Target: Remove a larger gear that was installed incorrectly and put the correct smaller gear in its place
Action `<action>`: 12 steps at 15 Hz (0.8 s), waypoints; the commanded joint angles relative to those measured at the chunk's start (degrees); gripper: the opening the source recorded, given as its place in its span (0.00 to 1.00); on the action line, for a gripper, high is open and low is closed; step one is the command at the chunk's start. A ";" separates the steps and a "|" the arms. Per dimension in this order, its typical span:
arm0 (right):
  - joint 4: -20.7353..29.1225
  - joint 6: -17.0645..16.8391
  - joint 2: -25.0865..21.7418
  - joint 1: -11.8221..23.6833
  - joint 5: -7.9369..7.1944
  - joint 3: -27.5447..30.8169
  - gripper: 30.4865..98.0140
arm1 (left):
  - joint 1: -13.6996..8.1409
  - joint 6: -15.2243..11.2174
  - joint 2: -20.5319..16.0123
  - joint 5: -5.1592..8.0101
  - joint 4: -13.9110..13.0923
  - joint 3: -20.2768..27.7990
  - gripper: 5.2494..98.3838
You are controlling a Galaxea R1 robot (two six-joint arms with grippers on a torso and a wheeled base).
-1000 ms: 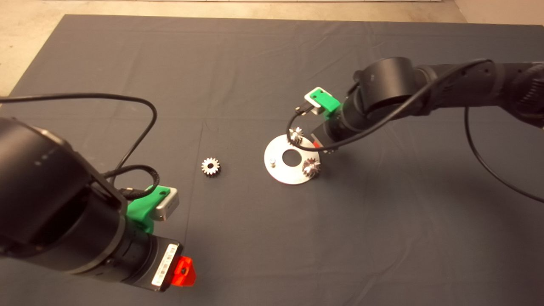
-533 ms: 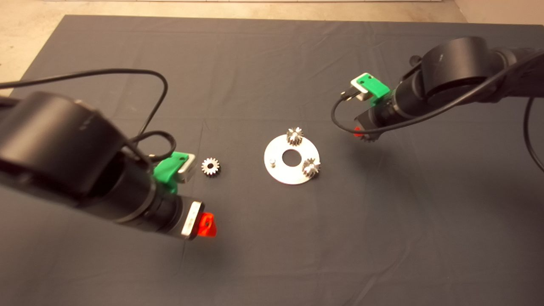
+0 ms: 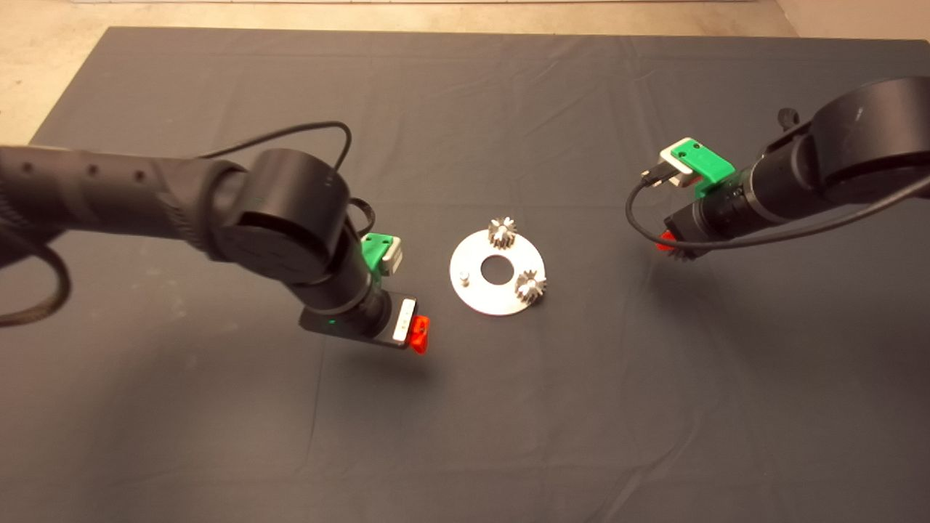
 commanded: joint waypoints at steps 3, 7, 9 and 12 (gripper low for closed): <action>1.99 0.54 -0.25 1.12 0.49 3.64 0.28 | 1.85 4.58 1.06 7.71 6.37 -7.54 1.00; 2.08 0.72 -0.73 0.86 0.58 4.82 0.28 | 1.85 6.74 0.49 7.71 6.90 -10.46 1.00; 1.91 0.63 -0.87 -0.70 0.58 4.87 0.28 | 1.85 7.38 -0.07 7.71 6.90 -11.16 1.00; 1.82 0.63 -1.04 -2.74 0.58 4.87 0.28 | 1.85 8.61 -1.92 7.71 7.08 -11.25 1.00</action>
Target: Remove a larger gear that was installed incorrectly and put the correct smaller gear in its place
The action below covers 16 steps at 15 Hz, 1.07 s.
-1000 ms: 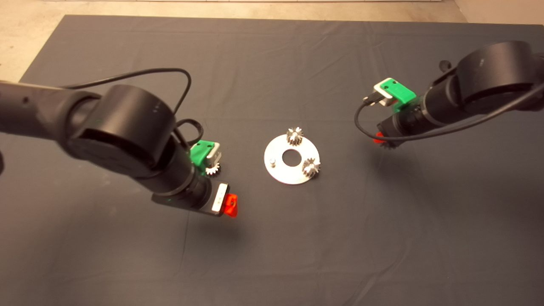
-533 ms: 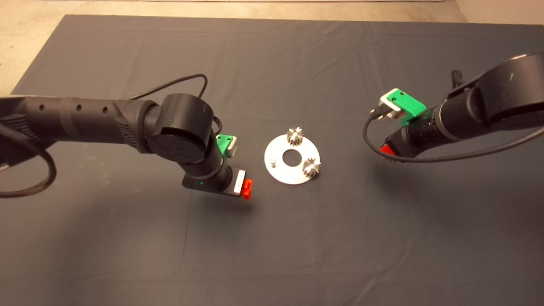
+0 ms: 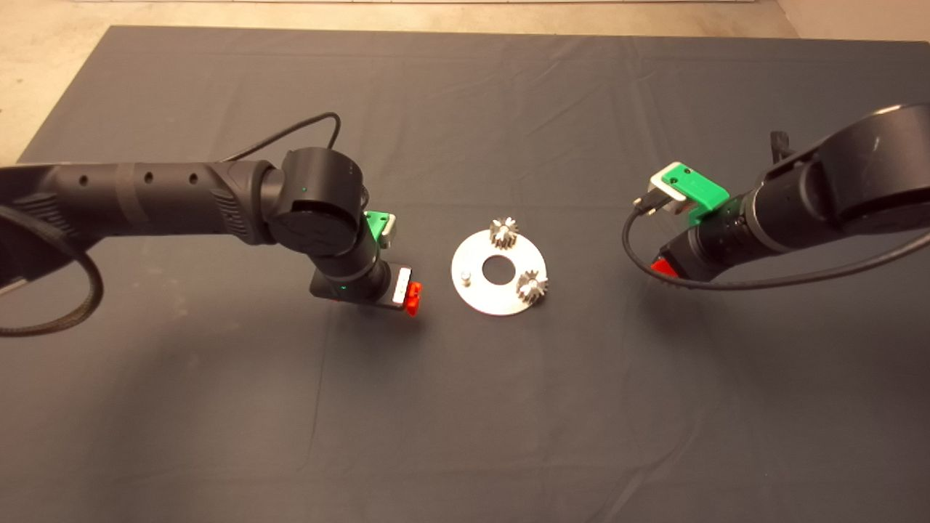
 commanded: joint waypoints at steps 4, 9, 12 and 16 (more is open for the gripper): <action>0.31 0.25 -0.32 -1.77 0.17 0.52 0.28 | -0.14 4.70 -3.89 7.63 1.56 -2.48 1.00; 0.22 0.25 -0.23 -3.70 0.17 0.61 0.31 | -0.14 6.37 -3.45 7.63 2.53 -4.41 1.00; 0.22 0.25 -0.06 -4.23 0.17 0.61 0.32 | -0.14 6.90 -2.91 7.63 2.62 -5.29 1.00; 0.22 0.25 -0.06 -4.23 0.17 0.61 0.33 | -0.22 6.90 -2.92 7.63 2.18 -5.12 1.00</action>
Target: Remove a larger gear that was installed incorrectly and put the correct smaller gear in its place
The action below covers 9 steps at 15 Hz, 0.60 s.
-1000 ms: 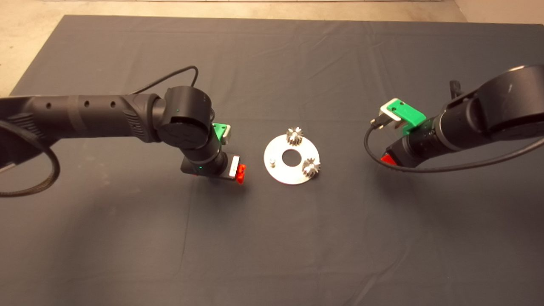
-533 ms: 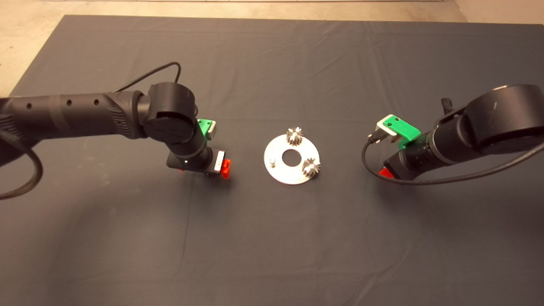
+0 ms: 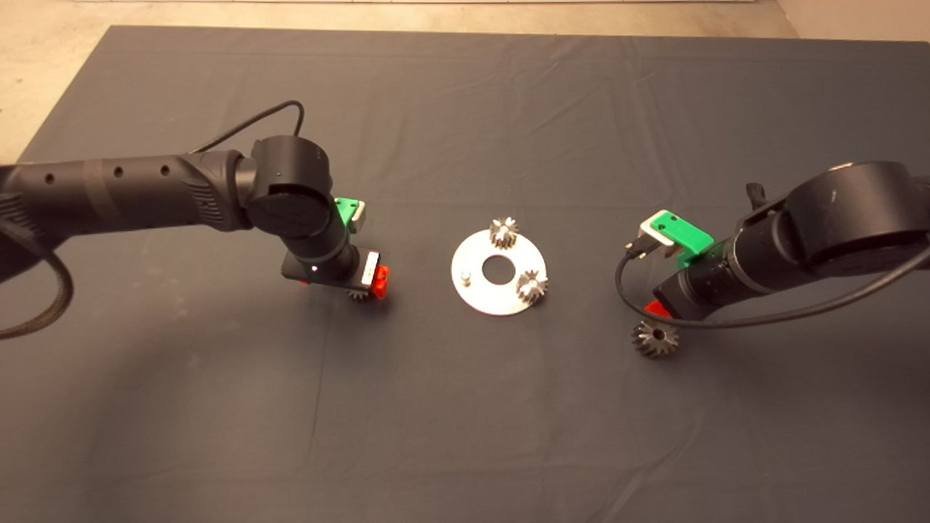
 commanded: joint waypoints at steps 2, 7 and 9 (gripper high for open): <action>0.19 0.28 -0.08 0.89 0.14 1.35 0.33 | -0.49 0.95 0.10 7.63 0.53 -0.33 1.00; 0.18 0.34 -0.26 0.71 0.14 1.53 0.33 | -0.49 0.80 0.63 7.63 -0.55 -0.27 1.00; 0.22 0.34 -0.26 0.72 0.14 1.53 0.33 | -0.49 0.80 0.55 7.63 -1.98 -0.36 1.00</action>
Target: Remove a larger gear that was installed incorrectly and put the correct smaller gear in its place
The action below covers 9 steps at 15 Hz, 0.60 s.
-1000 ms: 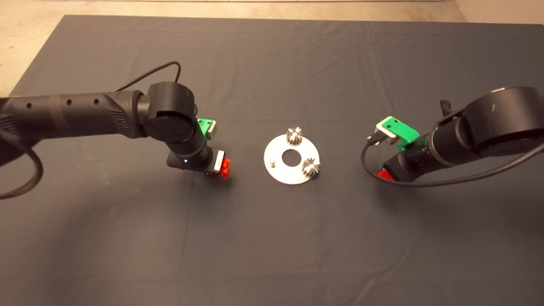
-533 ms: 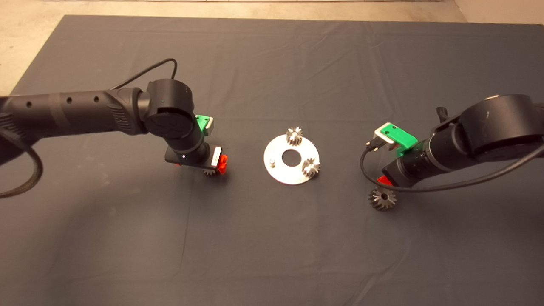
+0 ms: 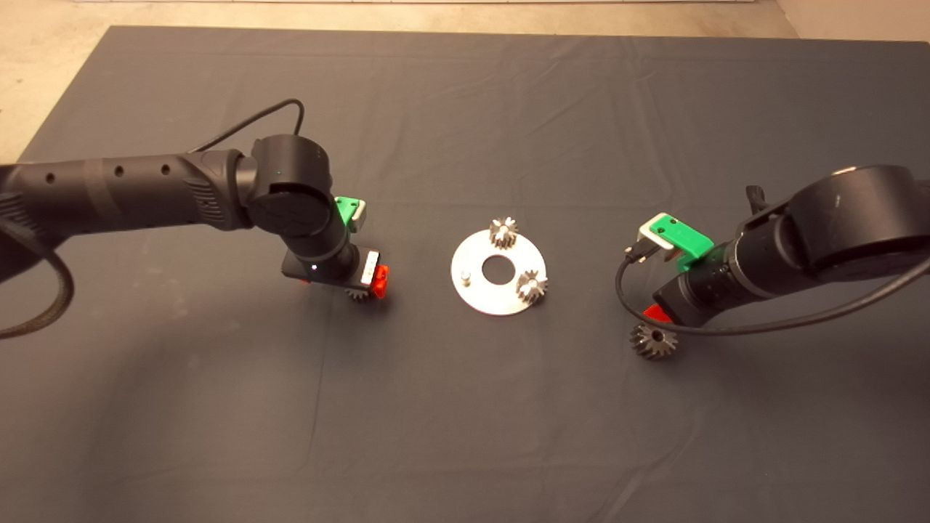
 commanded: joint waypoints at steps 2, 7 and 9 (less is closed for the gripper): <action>0.22 0.33 -0.32 0.86 0.09 0.69 0.33 | -0.47 0.19 0.32 6.96 -3.92 -0.23 1.00; 0.22 0.33 -0.32 0.82 0.09 0.71 0.33 | -0.47 0.19 0.15 5.48 -4.53 -0.66 1.00; 0.22 0.33 -0.41 0.82 0.09 0.78 0.33 | -0.47 0.20 0.06 3.77 -4.62 -1.10 1.00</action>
